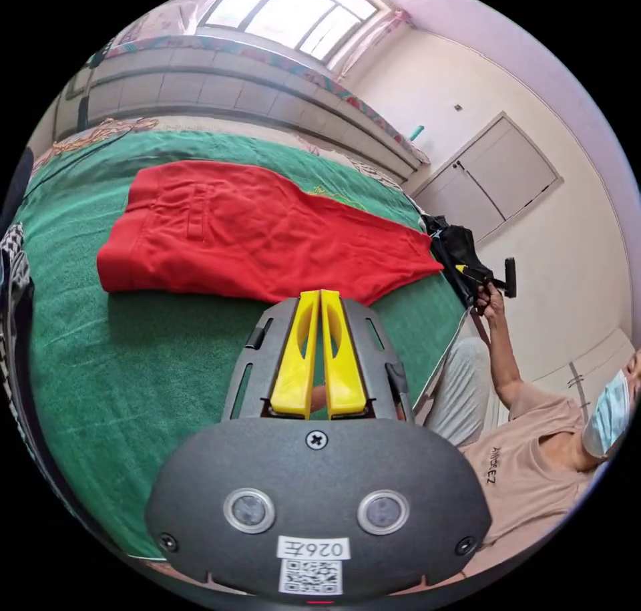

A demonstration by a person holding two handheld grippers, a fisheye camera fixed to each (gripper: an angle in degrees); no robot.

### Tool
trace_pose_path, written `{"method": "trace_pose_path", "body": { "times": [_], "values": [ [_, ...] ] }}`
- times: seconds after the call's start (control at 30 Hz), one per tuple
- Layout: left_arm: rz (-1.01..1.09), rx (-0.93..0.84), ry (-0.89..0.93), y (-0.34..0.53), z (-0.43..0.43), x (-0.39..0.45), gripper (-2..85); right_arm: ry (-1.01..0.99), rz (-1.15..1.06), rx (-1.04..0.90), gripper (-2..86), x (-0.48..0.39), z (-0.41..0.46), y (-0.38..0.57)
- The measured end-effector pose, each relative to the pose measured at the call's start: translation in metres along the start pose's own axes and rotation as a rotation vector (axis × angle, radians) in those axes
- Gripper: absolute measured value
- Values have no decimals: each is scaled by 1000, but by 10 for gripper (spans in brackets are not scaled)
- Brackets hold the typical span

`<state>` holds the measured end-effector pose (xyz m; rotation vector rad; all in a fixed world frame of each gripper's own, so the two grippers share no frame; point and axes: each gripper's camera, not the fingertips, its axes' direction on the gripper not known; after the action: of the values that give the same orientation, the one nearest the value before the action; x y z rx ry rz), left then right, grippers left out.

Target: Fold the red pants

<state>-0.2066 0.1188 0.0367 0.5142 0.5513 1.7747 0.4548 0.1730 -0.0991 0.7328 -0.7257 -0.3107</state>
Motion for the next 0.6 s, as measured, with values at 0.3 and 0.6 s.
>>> {"method": "trace_pose_path", "body": {
  "times": [0.3,0.6],
  "values": [
    [-502,291,39,42,-63,-144,170,-330,-394,-95,-9,-249,16,17],
    [-524,271,-1,18,-42,-210,175,-320,-510,-115,-9,-366,136,62]
  ]
}}
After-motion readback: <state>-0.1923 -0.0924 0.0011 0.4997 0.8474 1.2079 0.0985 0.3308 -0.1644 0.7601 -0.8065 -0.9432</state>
